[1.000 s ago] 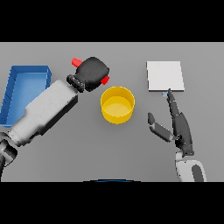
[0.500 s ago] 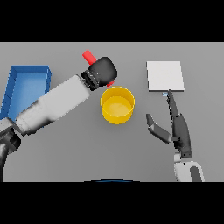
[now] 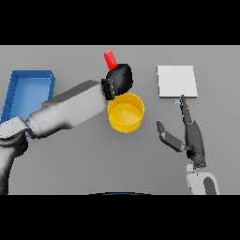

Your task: Pick up the red beaker and tilt it to pour out 1 green nut into yellow bowl. Pick up the yellow bowl and place it on the metallic measuring scale.

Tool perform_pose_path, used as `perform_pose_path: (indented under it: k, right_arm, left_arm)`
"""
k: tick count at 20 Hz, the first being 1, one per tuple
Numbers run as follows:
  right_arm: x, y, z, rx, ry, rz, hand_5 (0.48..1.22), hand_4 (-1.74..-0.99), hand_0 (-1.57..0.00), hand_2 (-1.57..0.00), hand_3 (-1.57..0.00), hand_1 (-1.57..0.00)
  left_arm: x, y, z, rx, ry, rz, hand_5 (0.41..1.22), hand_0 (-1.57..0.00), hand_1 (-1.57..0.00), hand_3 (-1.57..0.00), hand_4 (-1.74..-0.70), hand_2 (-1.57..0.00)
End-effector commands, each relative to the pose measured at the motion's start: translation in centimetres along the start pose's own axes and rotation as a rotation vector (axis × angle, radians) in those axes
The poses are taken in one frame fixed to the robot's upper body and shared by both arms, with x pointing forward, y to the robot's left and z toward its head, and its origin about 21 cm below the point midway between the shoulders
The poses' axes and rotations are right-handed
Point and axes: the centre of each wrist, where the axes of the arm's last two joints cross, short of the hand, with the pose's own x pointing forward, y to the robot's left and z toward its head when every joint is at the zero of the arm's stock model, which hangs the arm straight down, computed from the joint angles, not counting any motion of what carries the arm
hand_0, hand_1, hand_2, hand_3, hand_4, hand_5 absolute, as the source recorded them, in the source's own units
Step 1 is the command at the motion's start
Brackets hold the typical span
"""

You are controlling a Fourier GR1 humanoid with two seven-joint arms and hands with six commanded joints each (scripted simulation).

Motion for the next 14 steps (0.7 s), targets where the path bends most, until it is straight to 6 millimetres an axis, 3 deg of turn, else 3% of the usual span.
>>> perform_pose_path:
  k: [1, 9, 14]
  right_arm:
    - [-0.2, 0.1, 0.2, 0.001, 0.005, 0.010, 0.627, -1.153, 0.00, 0.00, 0.00, 0.00]
    - [-0.1, -0.2, 0.3, -0.007, 0.010, 0.011, 0.635, -1.154, 0.00, 0.00, 0.00, 0.00]
    - [-0.3, 0.1, 0.0, 0.012, -0.013, -0.010, 0.649, -1.150, 0.00, 0.00, 0.00, 0.00]
  left_arm:
    - [0.0, -0.2, 0.0, -0.009, 0.001, -0.036, 1.221, -1.57, -1.57, -1.57, -1.73, -1.57]
    - [0.2, 2.4, -0.4, -0.015, -0.012, -0.214, 1.221, -1.57, -1.57, -1.57, -1.72, -1.57]
    - [-5.9, 4.6, 0.9, -0.013, 0.093, -0.297, 1.221, -1.57, -1.57, -1.57, -1.72, -1.57]
